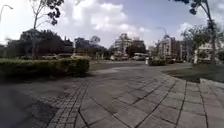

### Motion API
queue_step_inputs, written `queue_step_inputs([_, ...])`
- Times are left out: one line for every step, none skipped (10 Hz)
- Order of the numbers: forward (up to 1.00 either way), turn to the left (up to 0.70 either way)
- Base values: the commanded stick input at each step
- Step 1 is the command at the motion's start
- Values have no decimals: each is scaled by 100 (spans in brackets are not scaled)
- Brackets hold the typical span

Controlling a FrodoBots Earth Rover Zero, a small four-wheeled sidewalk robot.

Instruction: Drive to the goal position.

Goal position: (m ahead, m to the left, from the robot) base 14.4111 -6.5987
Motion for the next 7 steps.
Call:
queue_step_inputs([70,-29])
queue_step_inputs([70,-15])
queue_step_inputs([70,-20])
queue_step_inputs([70,-31])
queue_step_inputs([70,-22])
queue_step_inputs([70,-20])
queue_step_inputs([70,-29])
